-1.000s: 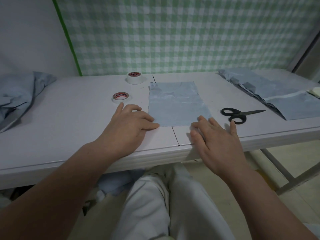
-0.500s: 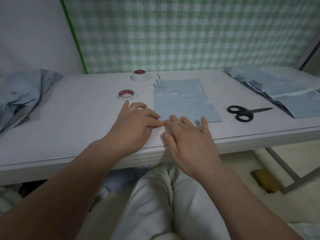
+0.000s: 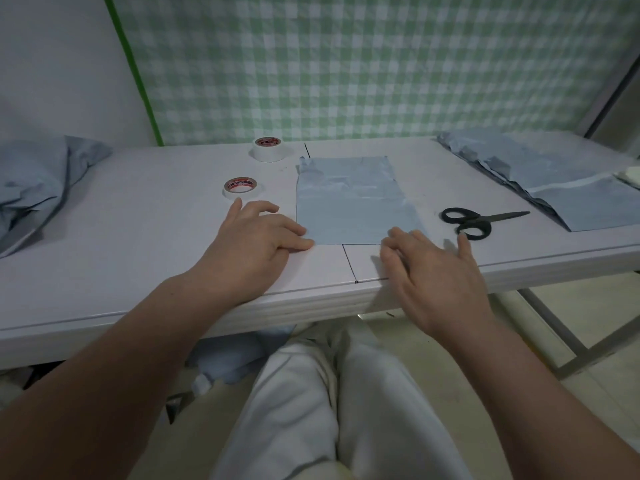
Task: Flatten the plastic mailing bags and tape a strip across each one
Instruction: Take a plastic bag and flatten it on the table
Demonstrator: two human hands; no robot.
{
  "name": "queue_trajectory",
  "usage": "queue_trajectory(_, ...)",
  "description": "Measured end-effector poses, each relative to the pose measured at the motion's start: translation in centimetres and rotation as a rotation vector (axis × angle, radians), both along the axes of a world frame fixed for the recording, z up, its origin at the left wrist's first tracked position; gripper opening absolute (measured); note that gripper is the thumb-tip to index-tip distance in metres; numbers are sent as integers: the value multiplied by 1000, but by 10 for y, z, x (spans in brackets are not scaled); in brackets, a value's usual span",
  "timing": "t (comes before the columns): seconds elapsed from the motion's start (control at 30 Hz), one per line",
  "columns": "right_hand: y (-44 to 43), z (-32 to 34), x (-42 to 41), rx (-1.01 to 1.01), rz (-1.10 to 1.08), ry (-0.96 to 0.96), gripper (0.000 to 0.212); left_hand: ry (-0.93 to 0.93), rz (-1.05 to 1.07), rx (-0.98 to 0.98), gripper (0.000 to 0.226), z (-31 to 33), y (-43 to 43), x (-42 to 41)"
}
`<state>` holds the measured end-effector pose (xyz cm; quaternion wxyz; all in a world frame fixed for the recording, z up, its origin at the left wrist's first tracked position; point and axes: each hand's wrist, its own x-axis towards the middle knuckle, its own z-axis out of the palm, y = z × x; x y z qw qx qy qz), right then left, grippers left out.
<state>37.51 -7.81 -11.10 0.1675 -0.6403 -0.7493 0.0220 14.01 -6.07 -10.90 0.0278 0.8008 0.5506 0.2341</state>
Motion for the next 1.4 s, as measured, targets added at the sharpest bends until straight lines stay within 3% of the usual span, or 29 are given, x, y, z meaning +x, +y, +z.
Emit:
queue_trajectory(0.23,4,1,22,36,-94,-7,28,-117,56,-34,32,-1,-1,-2)
queue_trajectory(0.5,11,-3,28,39,-183,-66,46,-125,84,-52,31,1,-5,0)
queue_trajectory(0.63,11,7,18,135,-243,-8,39,-143,146,-92,23,7,0,6)
queue_trajectory(0.7,12,15,9,178,-235,72,34,-128,187,-125,31,15,7,12)
queue_trajectory(0.77,15,21,-3,141,-196,190,31,-148,231,-150,38,22,13,26)
queue_trajectory(0.87,26,21,-20,67,-128,280,30,-100,285,-152,24,25,21,54)
queue_trajectory(1.4,33,11,-18,-33,-110,278,24,-97,321,-267,10,15,32,65)
